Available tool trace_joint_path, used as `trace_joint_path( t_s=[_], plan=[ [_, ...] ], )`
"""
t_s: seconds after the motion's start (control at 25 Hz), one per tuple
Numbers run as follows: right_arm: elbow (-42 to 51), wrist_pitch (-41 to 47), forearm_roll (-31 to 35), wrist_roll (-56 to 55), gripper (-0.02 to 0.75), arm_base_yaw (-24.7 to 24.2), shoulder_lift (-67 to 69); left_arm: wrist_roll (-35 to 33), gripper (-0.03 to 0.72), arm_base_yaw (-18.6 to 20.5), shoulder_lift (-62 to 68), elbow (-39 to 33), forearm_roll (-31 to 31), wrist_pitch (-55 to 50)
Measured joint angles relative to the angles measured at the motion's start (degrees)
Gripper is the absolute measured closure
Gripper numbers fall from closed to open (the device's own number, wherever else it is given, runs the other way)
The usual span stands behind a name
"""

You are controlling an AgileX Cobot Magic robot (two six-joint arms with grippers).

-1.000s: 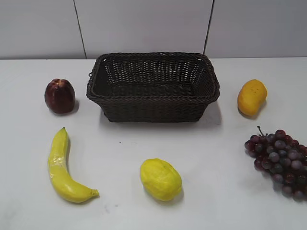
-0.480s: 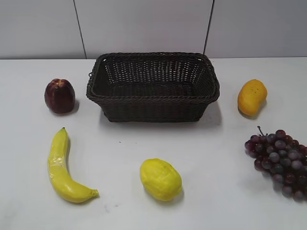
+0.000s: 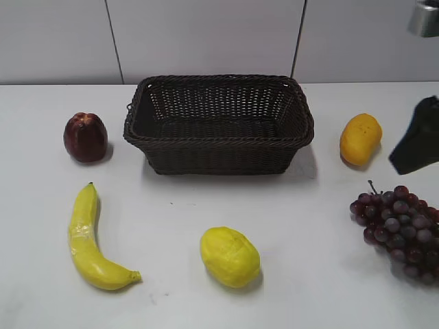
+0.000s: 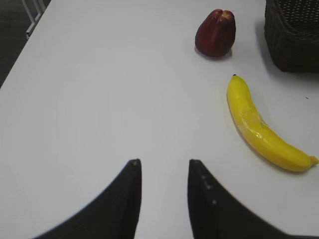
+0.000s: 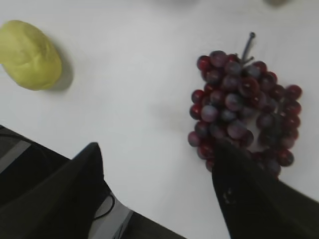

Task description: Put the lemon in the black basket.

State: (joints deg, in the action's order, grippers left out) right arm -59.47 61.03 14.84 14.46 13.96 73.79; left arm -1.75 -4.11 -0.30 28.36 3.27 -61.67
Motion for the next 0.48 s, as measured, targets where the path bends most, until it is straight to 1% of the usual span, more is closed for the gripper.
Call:
trace_joint_path(
  t_s=[0.2,0.48],
  plan=[
    [-0.2,-4.6,0.1,-2.8,0.221,10.5,6.0,0.0,0.451,0.0,0.0,0.0,0.0,0.0],
    [-1.9,-8.8,0.2,-6.2,0.221,21.0,15.1,0.0,0.451,0.0,0.0,0.0,0.0,0.0]
  ],
)
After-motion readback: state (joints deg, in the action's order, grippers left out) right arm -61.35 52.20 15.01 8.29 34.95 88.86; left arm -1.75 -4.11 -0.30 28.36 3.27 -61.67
